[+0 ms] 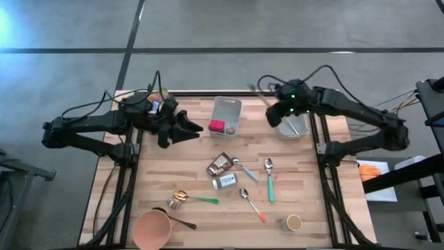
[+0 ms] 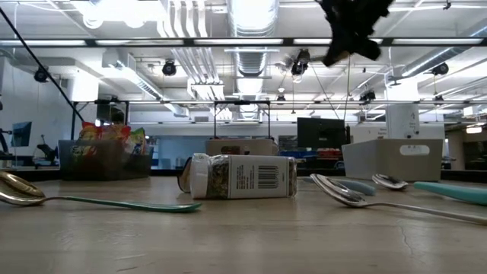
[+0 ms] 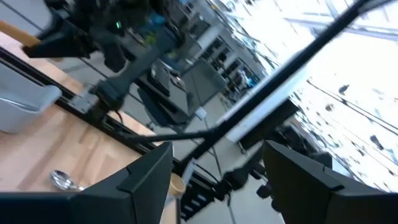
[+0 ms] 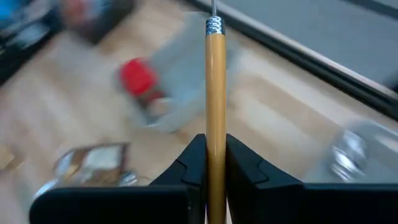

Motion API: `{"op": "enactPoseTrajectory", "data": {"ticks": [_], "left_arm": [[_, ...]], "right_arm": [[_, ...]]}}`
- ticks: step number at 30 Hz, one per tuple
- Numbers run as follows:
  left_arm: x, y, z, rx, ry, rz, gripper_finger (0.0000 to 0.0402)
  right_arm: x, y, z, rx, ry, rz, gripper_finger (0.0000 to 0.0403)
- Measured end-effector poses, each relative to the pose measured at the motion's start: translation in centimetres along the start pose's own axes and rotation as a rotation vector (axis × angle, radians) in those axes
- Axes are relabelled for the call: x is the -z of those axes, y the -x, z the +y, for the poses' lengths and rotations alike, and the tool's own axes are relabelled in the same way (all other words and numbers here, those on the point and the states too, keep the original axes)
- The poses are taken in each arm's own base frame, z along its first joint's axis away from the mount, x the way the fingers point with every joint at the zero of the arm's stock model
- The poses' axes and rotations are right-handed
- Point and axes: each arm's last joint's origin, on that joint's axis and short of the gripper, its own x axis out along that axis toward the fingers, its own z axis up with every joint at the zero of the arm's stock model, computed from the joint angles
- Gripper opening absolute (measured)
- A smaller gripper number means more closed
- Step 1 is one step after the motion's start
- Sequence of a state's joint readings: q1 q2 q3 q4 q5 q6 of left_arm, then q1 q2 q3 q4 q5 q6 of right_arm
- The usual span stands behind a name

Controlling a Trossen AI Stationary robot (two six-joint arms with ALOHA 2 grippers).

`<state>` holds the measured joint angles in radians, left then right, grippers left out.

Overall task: Pick & Place Food Item
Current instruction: Put the yellow spoon into the right gray bin

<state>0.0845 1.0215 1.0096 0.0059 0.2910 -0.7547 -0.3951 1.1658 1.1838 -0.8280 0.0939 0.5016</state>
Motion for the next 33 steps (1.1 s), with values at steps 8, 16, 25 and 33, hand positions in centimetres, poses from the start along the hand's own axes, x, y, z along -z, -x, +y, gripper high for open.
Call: {"op": "enactPoseTrajectory", "data": {"ticks": [8,16,25,33], "left_arm": [[-0.1,0.0,0.2,-0.061,0.002,-0.047,0.0252],[-0.1,0.0,0.2,-0.064,0.003,-0.047,0.0252],[0.1,0.0,0.4,-0.083,0.013,-0.027,0.0252],[0.2,0.0,0.6,-0.098,-0.008,-0.014,0.0252]], "right_arm": [[3.9,-1.9,-4.9,0.196,-0.267,0.032,0.0024],[7.6,-4.9,-6.9,0.277,-0.303,0.136,0.0024],[9.7,-4.8,-7.9,0.311,-0.336,0.133,0.0024],[11.7,-5.3,-8.7,0.34,-0.242,0.215,0.0024]]}}
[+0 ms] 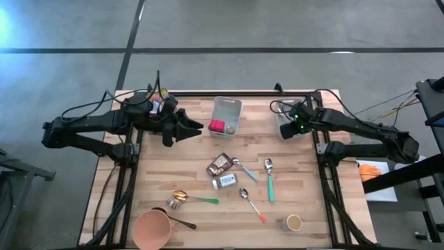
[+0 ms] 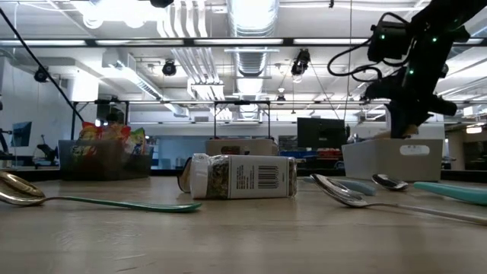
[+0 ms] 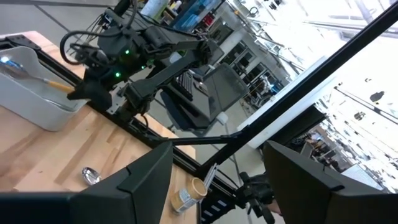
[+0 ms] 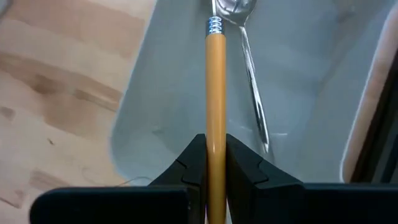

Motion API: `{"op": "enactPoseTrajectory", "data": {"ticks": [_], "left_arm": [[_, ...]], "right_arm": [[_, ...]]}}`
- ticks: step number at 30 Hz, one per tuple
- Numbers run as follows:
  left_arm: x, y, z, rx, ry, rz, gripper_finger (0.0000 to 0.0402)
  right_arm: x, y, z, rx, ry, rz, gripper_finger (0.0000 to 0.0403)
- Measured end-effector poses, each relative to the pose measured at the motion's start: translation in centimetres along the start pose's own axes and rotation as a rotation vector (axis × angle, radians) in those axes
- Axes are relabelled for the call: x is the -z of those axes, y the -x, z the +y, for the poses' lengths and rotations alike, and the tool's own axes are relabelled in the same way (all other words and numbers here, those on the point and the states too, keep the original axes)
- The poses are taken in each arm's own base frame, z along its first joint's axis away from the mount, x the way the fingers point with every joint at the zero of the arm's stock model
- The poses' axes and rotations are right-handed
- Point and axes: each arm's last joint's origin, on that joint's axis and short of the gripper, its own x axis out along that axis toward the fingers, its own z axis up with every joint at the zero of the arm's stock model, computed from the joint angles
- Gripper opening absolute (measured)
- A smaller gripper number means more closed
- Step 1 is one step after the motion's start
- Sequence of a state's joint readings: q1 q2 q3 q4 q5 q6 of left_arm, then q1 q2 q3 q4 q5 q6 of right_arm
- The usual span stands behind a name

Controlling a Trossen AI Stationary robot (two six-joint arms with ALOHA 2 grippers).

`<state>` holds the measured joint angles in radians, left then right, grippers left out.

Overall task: Pick & Place Food Item
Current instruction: Put the yellow spoon into the right gray bin

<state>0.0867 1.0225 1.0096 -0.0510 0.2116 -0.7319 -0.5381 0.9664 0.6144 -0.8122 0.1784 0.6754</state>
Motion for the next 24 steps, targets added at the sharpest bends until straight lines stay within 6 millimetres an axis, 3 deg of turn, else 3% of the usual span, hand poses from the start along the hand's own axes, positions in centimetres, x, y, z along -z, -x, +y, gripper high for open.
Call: {"op": "enactPoseTrajectory", "data": {"ticks": [24], "left_arm": [[0.0,0.0,0.1,-0.007,-0.001,0.004,0.0252]], "right_arm": [[-0.7,-3.7,-0.6,0.121,0.171,0.124,0.0024]]}}
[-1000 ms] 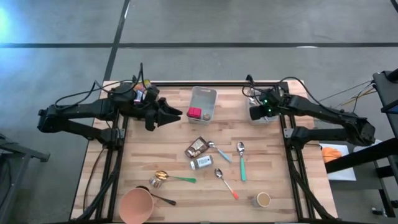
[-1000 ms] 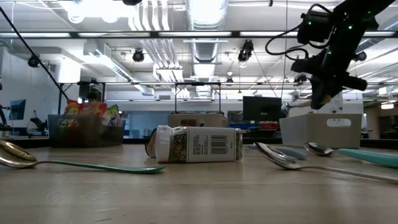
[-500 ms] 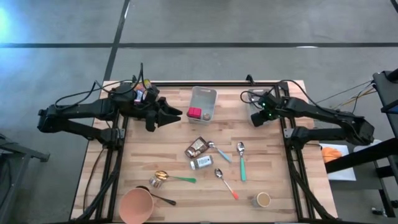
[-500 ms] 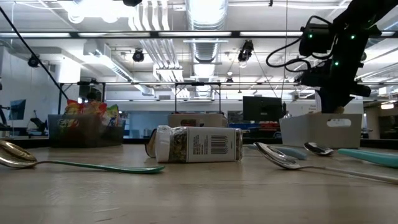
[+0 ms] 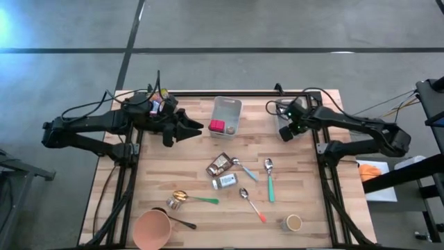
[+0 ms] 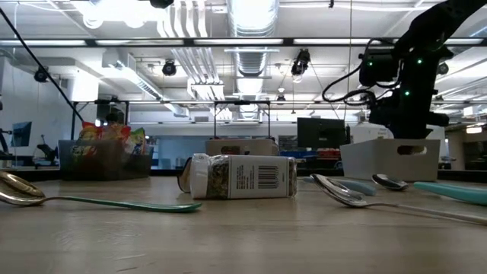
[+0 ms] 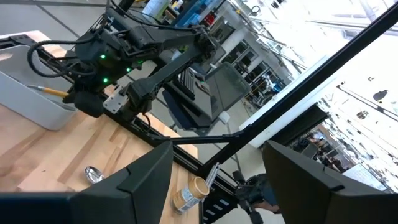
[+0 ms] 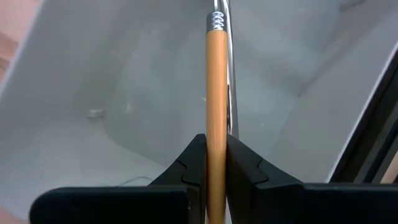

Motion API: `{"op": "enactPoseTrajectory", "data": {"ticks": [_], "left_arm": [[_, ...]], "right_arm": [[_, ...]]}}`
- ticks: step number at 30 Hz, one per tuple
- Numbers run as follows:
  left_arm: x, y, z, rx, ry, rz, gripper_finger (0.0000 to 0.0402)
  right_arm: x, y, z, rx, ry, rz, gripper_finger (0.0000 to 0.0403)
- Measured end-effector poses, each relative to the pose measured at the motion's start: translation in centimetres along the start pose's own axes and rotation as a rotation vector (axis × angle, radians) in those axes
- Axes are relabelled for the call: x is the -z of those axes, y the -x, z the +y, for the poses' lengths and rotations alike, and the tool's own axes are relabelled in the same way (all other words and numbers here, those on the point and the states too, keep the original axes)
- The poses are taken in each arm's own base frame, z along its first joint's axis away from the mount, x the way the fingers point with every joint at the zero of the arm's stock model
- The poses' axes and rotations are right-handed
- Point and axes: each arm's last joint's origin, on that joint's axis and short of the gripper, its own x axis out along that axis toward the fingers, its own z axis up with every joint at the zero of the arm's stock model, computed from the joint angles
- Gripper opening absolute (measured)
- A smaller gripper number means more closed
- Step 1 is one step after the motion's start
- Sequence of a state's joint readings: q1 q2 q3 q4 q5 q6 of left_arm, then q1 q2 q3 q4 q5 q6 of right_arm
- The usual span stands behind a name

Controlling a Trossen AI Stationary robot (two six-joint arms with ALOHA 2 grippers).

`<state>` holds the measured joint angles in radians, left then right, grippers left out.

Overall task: Pick & Place Food Item
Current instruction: Put the yellow spoon into the right gray bin

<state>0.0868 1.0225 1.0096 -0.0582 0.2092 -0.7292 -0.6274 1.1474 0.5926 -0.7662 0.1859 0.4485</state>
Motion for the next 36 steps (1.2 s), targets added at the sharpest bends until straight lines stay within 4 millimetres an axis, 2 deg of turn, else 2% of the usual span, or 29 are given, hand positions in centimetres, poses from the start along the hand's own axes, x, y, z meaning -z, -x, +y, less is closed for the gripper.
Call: {"op": "enactPoseTrajectory", "data": {"ticks": [16,24,36], "left_arm": [[0.0,0.0,0.0,-0.003,0.001,0.003,0.0252],[0.0,0.0,0.0,-0.004,0.005,0.005,0.0252],[0.0,0.0,0.0,-0.005,0.004,0.004,0.0252]], "right_arm": [[-0.1,-1.3,0.3,0.031,0.032,0.081,0.0027],[0.0,-1.3,0.3,0.031,0.032,0.082,0.0094],[0.0,-1.3,0.3,0.022,0.072,0.084,0.015]]}}
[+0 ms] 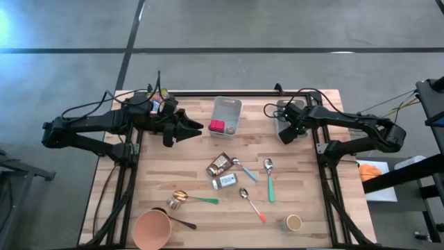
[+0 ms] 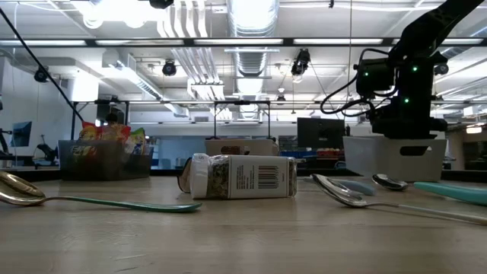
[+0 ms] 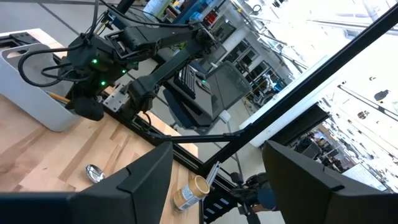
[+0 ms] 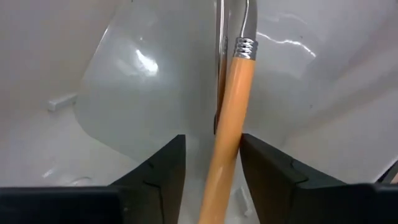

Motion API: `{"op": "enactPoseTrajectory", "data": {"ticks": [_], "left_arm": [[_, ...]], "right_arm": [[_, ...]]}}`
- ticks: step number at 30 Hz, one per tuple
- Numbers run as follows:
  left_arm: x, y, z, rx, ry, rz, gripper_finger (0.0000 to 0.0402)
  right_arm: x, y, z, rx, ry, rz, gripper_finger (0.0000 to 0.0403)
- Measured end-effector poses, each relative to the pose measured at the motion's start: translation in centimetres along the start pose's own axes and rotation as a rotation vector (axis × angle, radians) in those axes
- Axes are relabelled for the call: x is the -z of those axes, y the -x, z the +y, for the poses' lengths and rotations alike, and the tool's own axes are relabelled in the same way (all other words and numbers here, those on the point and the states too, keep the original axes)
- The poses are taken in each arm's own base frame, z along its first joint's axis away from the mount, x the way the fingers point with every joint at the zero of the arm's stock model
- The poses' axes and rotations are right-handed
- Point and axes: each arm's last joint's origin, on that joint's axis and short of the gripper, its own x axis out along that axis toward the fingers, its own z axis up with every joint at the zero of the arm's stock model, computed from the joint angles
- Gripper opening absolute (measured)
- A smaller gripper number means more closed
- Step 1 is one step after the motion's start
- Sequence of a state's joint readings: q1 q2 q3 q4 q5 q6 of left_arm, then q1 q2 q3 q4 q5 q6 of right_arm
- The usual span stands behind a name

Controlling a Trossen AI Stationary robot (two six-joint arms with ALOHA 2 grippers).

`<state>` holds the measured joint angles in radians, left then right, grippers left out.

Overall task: Pick & Place Food Item
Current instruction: Put the yellow spoon into the right gray bin, then put the light green spoon into the right gray bin

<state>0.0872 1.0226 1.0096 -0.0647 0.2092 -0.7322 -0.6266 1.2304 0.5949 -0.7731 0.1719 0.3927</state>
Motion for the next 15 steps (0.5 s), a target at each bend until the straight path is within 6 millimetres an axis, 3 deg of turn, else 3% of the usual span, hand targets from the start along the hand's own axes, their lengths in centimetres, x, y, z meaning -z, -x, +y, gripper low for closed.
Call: {"op": "enactPoseTrajectory", "data": {"ticks": [8,15], "left_arm": [[0.0,0.0,0.0,0.0,0.0,0.0,0.0252],[0.0,0.0,0.0,0.0,0.0,0.0,0.0252]], "right_arm": [[-0.3,0.3,0.1,-0.019,0.008,-0.008,0.0186],[-1.3,1.3,0.3,-0.033,0.006,-0.045,0.0191]]}}
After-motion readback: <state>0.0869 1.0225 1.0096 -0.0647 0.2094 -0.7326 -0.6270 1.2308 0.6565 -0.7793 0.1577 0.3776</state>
